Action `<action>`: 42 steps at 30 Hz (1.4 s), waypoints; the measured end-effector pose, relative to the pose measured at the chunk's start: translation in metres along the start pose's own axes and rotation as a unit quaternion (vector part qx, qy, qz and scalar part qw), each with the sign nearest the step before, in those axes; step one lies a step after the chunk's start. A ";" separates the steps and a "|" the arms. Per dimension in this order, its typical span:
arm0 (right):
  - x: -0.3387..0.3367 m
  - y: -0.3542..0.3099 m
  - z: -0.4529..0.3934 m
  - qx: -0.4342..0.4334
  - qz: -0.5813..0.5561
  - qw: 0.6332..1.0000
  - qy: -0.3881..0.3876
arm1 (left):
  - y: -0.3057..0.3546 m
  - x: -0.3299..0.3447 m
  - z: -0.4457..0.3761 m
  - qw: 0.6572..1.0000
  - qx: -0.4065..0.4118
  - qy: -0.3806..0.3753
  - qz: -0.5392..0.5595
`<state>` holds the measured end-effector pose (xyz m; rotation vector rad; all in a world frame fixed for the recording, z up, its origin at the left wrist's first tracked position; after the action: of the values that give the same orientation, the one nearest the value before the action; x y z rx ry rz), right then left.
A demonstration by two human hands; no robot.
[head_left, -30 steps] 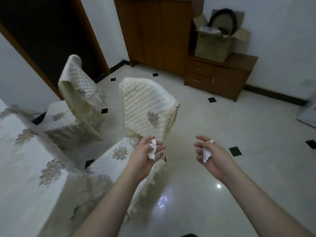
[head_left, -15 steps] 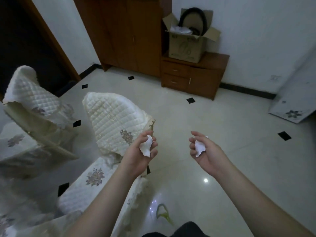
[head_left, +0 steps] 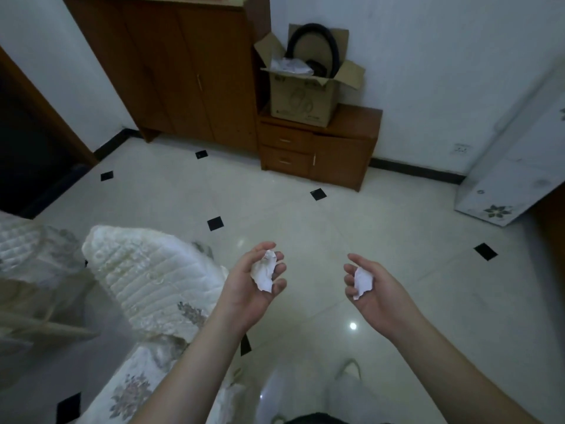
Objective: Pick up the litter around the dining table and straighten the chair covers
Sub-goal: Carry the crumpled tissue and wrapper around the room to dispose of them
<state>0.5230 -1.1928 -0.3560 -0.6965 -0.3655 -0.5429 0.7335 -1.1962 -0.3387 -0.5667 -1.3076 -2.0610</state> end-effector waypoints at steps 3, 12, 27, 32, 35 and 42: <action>0.004 -0.030 -0.034 0.020 -0.017 1.000 -0.002 | 0.004 0.010 -0.039 0.999 0.003 0.033 -0.009; 0.045 -0.146 -0.119 0.060 0.044 0.996 -0.044 | 0.042 0.058 -0.141 0.992 0.071 0.108 -0.009; 0.221 -0.158 -0.259 0.140 0.197 0.963 -0.115 | 0.138 -0.009 -0.232 0.966 0.156 0.185 0.090; 0.302 -0.149 -0.290 0.160 0.257 0.941 -0.153 | 0.191 -0.050 -0.256 0.953 0.201 0.184 0.134; 0.340 -0.149 -0.311 0.159 0.266 0.938 -0.157 | 0.216 -0.068 -0.267 0.948 0.206 0.194 0.144; 0.410 -0.134 -0.356 0.190 0.304 0.917 -0.173 | 0.263 -0.101 -0.284 0.926 0.240 0.248 0.150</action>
<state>0.8221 -1.6651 -0.3432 -0.4867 -0.5383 0.2497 0.9825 -1.5092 -0.3538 -0.0097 -1.2553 -1.4283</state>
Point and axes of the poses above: each hand's wrist, its own z-axis away from the middle knuckle, its own x-axis out of the palm, y = z × x, the point moved 5 cm from there along -z, towards the middle knuckle, and after that the axes turned 9 degrees about x, right-handed, at the moved point
